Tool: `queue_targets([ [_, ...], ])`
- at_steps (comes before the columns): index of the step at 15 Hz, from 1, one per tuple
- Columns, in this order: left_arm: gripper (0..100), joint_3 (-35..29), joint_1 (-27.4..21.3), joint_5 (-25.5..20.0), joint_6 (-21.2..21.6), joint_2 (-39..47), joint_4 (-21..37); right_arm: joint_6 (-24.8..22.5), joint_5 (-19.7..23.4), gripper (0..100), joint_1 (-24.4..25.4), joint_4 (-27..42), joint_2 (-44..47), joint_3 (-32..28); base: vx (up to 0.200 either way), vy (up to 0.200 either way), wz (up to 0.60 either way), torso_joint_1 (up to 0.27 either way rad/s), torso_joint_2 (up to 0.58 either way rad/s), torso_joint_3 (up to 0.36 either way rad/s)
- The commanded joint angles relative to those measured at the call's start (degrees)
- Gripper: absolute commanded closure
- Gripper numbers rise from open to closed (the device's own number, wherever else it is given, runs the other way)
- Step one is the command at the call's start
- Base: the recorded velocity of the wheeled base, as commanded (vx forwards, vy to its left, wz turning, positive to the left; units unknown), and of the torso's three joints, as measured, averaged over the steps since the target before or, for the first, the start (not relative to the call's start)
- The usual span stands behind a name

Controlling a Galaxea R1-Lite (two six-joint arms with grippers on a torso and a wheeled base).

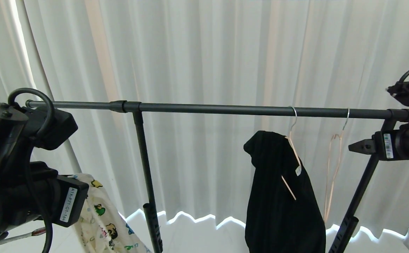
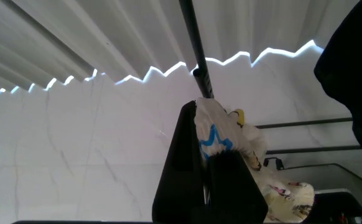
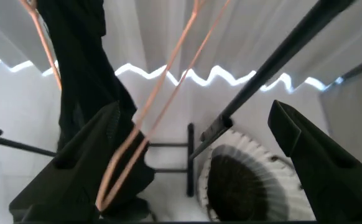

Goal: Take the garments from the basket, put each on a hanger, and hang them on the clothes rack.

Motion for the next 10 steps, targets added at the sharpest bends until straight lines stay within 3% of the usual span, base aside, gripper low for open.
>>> queue_targets([
  [1,100,0.1,0.0,0.1,0.0,-0.1,0.0,2.4,-0.8,0,1.0,-0.2,4.2,-0.1,0.0,0.0,0.0,0.0,0.0,0.0],
  [5,100,0.3,0.1,0.1,-0.1,-0.1,0.0,7.8,-7.5,0,1.2,-2.3,11.6,0.0,0.0,0.0,0.0,0.0,0.0,0.0],
  [10,100,0.3,0.1,0.1,-0.2,0.0,0.0,8.1,-7.8,0,2.0,-4.0,11.8,4.1,0.0,0.0,0.0,0.0,0.0,0.0],
])
